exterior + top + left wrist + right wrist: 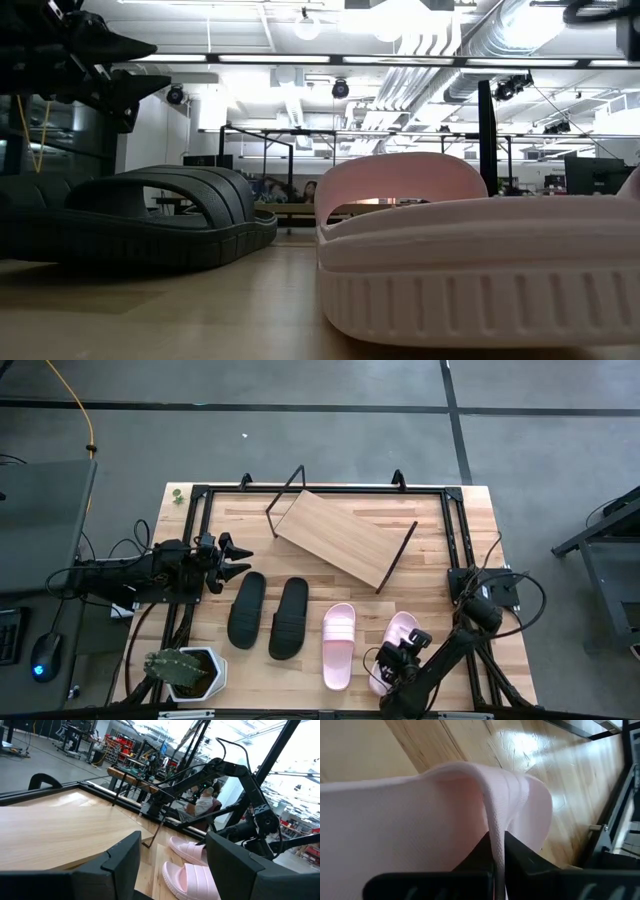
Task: Pick and place slides into the shelf
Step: Put the right pink slide on the shelf
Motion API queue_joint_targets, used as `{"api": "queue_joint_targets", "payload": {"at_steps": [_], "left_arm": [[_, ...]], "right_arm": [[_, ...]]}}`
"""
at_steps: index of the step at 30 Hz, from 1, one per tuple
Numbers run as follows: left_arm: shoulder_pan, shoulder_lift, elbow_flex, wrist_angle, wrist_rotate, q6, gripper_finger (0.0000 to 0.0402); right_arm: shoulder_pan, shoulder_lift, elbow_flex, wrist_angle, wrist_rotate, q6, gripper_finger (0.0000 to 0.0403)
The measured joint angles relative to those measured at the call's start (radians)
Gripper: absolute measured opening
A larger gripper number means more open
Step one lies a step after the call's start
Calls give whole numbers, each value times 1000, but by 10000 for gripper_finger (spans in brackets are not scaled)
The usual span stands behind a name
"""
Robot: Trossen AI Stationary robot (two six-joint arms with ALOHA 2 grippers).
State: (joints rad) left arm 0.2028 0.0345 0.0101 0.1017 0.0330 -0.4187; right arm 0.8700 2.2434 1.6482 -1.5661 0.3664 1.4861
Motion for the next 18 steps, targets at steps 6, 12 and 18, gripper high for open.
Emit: {"api": "queue_joint_targets", "payload": {"at_steps": [6, 12, 18], "left_arm": [[0, 0, 0, 0, 0, 2, 205], [0, 0, 0, 0, 0, 2, 205], [0, 0, 0, 0, 0, 2, 205]], "right_arm": [[-1, -64, 0, 2, 30, 31, 2], [-6, -118, 1, -2, 52, 32, 2], [-15, -148, 1, -4, 50, 8, 2]]}}
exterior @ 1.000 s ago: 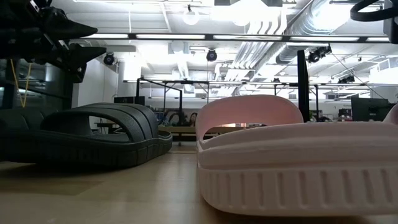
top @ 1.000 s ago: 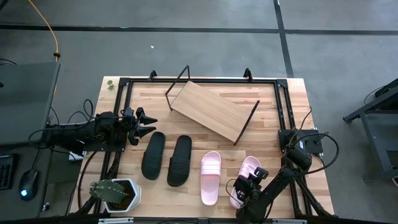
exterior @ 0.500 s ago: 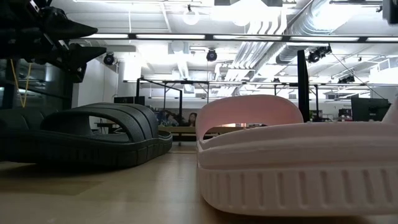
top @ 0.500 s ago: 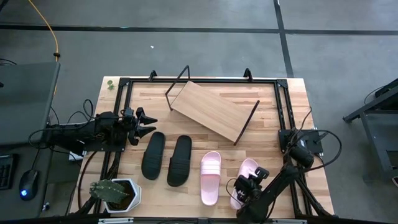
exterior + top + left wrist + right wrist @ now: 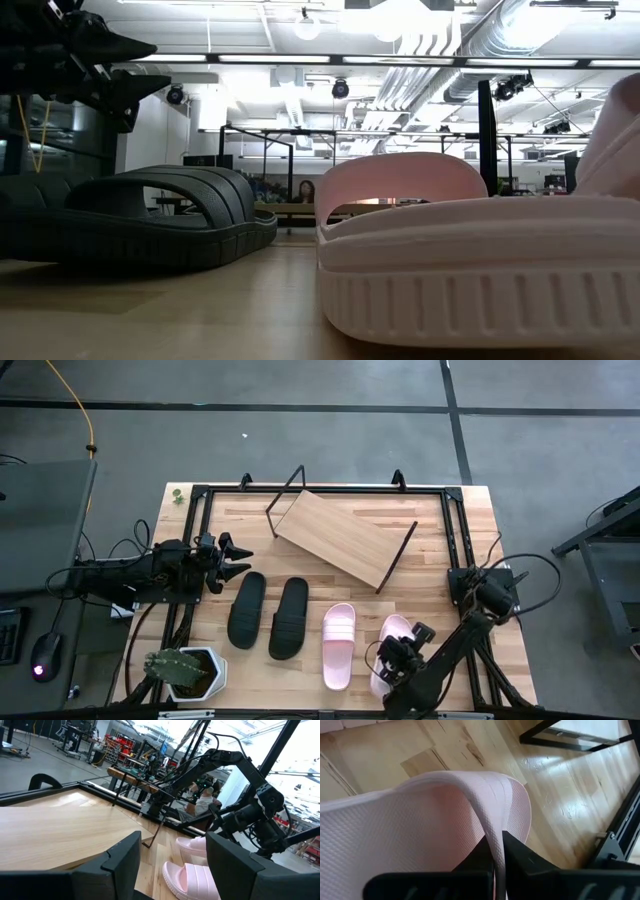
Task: Pick and place slides into the shelf
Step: Put the right pink slide on the shelf
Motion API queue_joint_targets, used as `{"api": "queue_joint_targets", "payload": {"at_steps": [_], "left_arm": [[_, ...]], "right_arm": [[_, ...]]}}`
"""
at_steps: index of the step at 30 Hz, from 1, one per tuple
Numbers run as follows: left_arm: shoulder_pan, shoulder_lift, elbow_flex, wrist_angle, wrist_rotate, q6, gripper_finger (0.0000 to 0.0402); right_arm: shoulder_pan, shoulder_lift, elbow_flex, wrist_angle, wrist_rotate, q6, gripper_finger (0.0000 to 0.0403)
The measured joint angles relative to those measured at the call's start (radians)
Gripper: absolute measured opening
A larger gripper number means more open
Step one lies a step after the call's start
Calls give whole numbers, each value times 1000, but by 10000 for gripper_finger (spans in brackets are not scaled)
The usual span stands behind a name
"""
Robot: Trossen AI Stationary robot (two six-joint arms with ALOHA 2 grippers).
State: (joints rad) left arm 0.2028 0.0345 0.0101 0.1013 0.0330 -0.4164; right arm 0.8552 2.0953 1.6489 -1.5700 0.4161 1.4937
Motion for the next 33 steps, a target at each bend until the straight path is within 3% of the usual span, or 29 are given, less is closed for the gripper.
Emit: {"api": "queue_joint_targets", "payload": {"at_steps": [10, 23, 33], "left_arm": [[0, 0, 0, -1, 0, 0, 205], [0, 0, 0, -2, 0, 0, 205], [0, 0, 0, -4, -7, 0, 205]], "right_arm": [[-49, -57, 0, -1, 6, -80, 2], [-111, -158, 2, -3, 106, -169, 2], [-131, -164, 196, -1, 280, -355, 2]]}}
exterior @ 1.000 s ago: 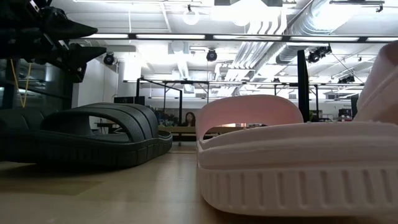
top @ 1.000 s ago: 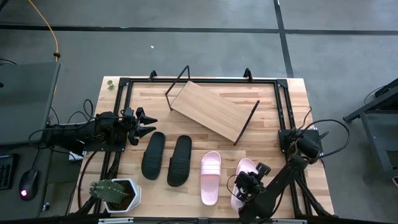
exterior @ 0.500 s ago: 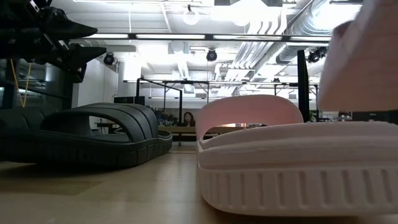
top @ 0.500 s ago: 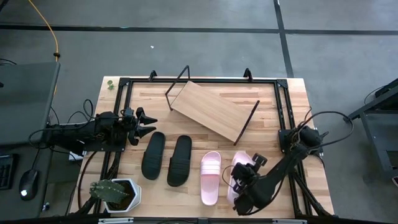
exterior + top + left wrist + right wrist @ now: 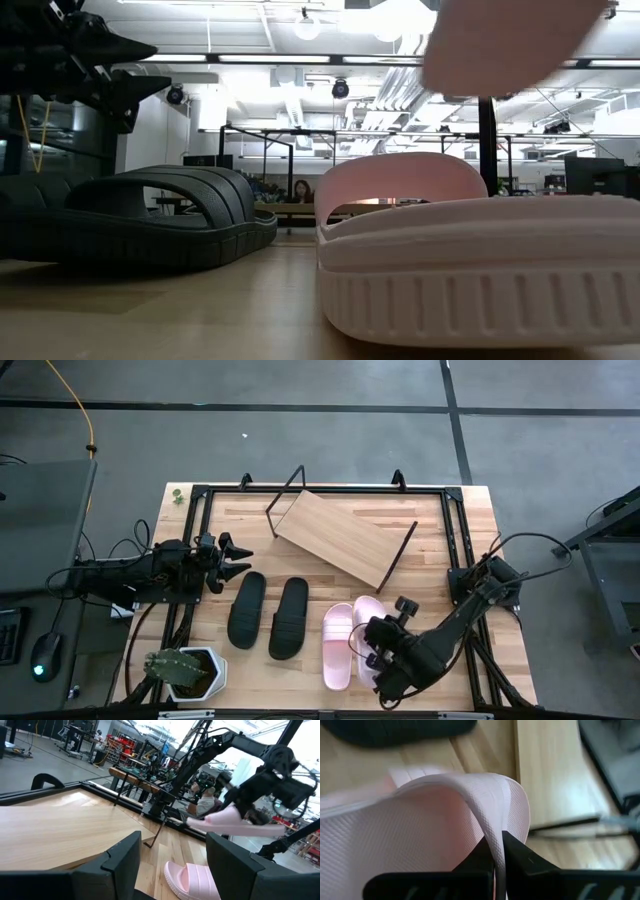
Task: Pick and place slides into the shelf
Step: Put the right pink slide on the shelf
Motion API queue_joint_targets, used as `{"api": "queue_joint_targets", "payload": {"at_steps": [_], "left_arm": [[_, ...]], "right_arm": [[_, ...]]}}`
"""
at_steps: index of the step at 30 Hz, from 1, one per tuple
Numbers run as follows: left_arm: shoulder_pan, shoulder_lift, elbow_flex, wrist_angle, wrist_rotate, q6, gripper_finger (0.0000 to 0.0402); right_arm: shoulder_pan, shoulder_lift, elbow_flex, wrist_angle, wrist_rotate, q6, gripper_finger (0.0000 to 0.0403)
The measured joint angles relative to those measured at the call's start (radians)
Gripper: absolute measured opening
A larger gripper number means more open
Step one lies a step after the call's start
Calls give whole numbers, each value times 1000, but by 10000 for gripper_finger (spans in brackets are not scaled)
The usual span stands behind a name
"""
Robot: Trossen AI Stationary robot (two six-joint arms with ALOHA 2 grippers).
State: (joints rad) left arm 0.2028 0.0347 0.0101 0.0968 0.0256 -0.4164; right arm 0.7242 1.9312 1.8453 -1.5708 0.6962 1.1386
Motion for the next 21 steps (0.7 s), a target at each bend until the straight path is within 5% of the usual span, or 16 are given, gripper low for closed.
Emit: {"api": "queue_joint_targets", "payload": {"at_steps": [9, 21], "left_arm": [[0, 0, 0, -3, 0, 0, 205], [0, 0, 0, -3, -1, 0, 205]], "right_arm": [[-59, 0, 179, 0, 159, -206, 2], [-217, 0, 223, -1, 166, -388, 2]]}}
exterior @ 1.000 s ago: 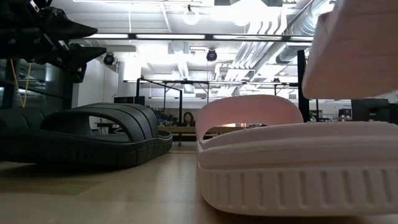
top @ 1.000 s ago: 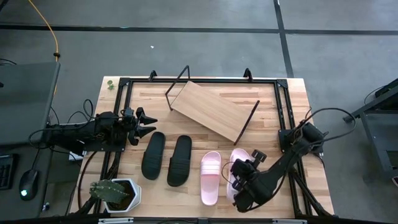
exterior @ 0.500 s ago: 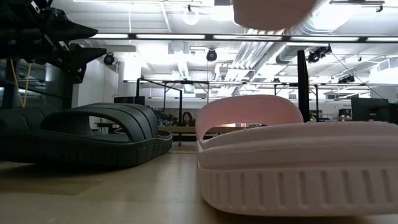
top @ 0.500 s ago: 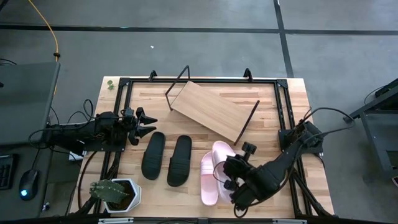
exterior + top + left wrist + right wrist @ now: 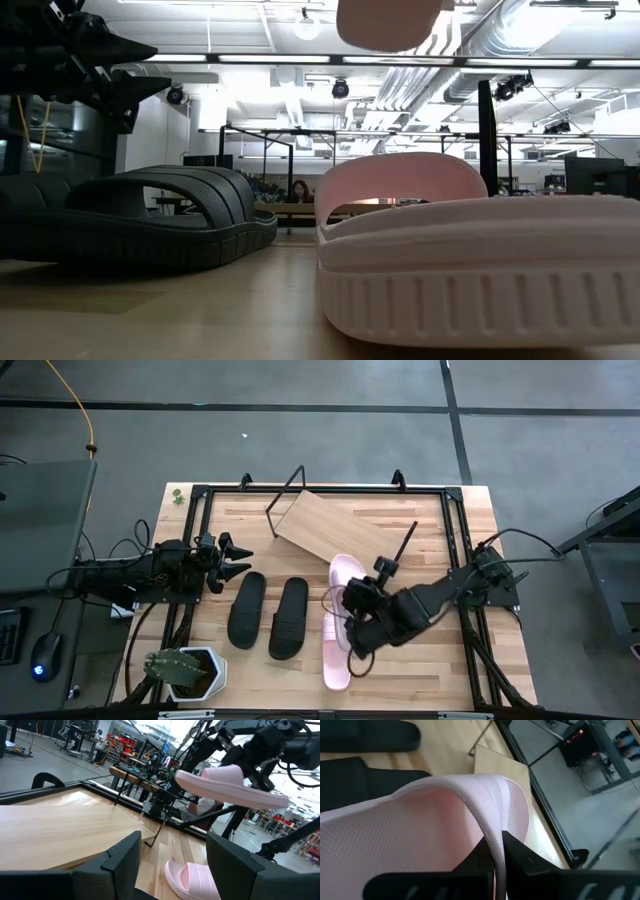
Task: Pick and place slides into the shelf
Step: Put the right pink slide on the shelf
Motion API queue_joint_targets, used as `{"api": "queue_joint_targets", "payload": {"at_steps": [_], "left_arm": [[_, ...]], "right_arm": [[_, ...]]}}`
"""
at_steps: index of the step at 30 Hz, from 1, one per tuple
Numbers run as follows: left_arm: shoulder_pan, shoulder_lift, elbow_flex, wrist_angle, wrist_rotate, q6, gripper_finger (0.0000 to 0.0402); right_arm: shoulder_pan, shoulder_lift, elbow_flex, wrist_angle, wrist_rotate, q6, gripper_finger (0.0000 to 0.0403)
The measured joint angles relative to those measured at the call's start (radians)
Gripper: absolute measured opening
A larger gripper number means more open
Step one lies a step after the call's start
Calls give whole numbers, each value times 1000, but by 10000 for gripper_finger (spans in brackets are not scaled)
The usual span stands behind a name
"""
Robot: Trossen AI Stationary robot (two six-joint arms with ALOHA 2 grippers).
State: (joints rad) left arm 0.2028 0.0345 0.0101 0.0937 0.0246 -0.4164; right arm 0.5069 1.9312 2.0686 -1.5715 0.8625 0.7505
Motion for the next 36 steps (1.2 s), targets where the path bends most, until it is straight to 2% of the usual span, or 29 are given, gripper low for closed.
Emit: {"api": "queue_joint_targets", "payload": {"at_steps": [23, 36], "left_arm": [[0, 0, 0, -38, -13, 4, 205], [0, 0, 0, -44, -14, 3, 205]], "right_arm": [[-251, 0, -4, 1, 2, -130, 1], [-353, -7, -214, 0, 10, -92, 0]]}}
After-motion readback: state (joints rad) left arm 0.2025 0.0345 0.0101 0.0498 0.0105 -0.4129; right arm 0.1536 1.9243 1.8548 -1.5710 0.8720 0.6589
